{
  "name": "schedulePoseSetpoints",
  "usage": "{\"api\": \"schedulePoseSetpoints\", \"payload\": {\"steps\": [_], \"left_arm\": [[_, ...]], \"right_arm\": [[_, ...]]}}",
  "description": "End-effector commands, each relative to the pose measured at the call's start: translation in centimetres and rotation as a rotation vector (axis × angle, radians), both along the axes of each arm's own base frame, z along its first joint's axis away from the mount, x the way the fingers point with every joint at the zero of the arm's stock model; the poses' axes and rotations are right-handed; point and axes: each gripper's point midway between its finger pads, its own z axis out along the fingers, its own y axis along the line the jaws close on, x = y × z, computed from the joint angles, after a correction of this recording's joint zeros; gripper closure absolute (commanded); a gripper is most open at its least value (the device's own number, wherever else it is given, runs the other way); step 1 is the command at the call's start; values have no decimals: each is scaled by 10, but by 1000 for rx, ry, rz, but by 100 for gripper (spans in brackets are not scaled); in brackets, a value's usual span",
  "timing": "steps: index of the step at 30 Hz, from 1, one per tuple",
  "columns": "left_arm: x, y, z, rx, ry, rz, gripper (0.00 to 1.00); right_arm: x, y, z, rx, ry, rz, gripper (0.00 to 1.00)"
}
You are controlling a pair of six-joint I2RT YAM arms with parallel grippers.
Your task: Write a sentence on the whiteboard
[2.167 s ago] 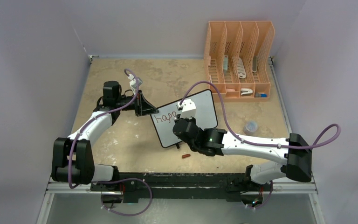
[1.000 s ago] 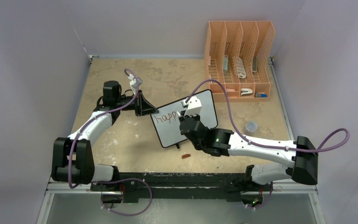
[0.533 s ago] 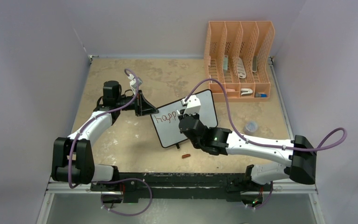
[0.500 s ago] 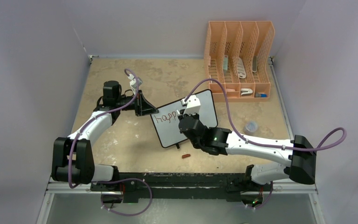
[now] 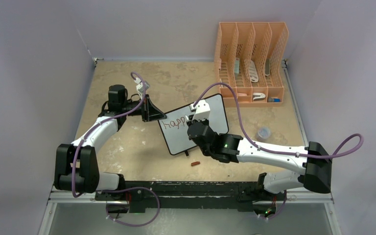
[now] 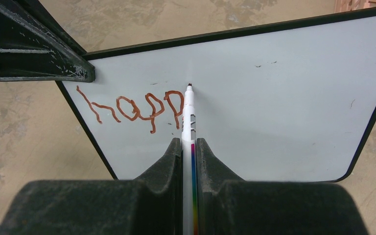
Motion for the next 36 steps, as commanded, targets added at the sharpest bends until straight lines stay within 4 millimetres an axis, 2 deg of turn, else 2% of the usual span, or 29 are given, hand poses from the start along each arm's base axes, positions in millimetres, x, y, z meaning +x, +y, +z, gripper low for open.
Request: {"api": "schedulePoseSetpoints", "payload": {"steps": [1,7,13,22,36], "left_arm": [[-6,-6,-5,7,12,-32,100],[-4,-5,-6,12,13,-23,100],[-4,-5,-6,14,15,-21,100],[-4,-5,-6,13,16,-22,100],[-4,-5,-6,13,16,-23,100]], "right_arm": [[5,0,10,29,-13,-19,100],[2,-10,21,65,-21,-38,100],[0,-14,16,60,-6,-45,100],[-1,-9,8,45,14,-29,100],[-1,-1,6,42,21,-6,100]]}}
